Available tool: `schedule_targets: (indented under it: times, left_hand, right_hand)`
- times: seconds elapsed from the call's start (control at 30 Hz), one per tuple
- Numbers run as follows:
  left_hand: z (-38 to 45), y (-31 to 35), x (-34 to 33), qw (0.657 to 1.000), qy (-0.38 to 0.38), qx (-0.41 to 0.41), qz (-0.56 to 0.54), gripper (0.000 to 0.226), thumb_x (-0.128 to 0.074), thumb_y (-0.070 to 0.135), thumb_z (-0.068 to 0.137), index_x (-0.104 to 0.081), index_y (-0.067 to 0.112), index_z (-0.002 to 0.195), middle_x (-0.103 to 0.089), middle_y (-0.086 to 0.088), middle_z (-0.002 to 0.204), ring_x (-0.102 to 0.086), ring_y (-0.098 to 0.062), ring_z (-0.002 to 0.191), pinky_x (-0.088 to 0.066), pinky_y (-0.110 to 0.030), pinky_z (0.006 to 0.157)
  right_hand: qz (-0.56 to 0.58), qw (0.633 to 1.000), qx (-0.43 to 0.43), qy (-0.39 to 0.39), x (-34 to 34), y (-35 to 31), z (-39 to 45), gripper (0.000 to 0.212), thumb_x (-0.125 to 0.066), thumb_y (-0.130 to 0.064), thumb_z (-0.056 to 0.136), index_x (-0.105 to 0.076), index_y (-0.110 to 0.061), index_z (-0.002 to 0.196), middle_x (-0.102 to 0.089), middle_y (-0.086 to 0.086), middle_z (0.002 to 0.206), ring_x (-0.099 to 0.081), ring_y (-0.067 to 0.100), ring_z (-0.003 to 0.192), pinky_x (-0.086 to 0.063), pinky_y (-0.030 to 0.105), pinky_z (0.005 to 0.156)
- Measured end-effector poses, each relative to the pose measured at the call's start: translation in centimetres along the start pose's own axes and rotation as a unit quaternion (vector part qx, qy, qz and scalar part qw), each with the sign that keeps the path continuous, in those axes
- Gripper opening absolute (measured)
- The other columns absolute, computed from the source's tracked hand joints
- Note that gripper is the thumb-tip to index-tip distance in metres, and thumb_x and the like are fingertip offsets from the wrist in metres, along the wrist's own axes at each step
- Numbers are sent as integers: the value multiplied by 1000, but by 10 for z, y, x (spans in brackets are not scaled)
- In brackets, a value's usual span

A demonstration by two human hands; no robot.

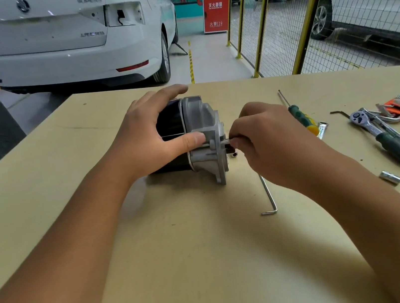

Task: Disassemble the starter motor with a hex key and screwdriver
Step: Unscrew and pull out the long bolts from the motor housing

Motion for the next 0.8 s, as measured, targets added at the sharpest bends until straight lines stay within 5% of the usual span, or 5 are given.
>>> schedule_targets:
  times: [0.53,0.8]
  left_hand:
    - [-1,1,2,1000,-11,-8,-21,79,-81,52,71,-54,39,144,-58,11,135,-52,-15,131,-43,-45,113]
    - [1,-1,0,1000,-9,-10,-21,72,-76,47,76,-55,37,144,-59,6,133,-54,-19,129,-44,-48,112]
  right_hand:
    - [11,999,25,23,-4,0,0,4,-68,-14,93,-68,-11,94,-60,4,90,-57,26,77,-53,44,69]
    - [21,1000,-5,10,-5,-4,-2,22,-53,-18,102,-72,-7,101,-52,6,103,-57,28,86,-50,42,76]
Point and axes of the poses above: each hand's wrist, its own z-axis towards the middle knuckle, its own x-axis out of the back of the hand, y = z × x, the point moved 2 cm from there along z, towards the middle knuckle
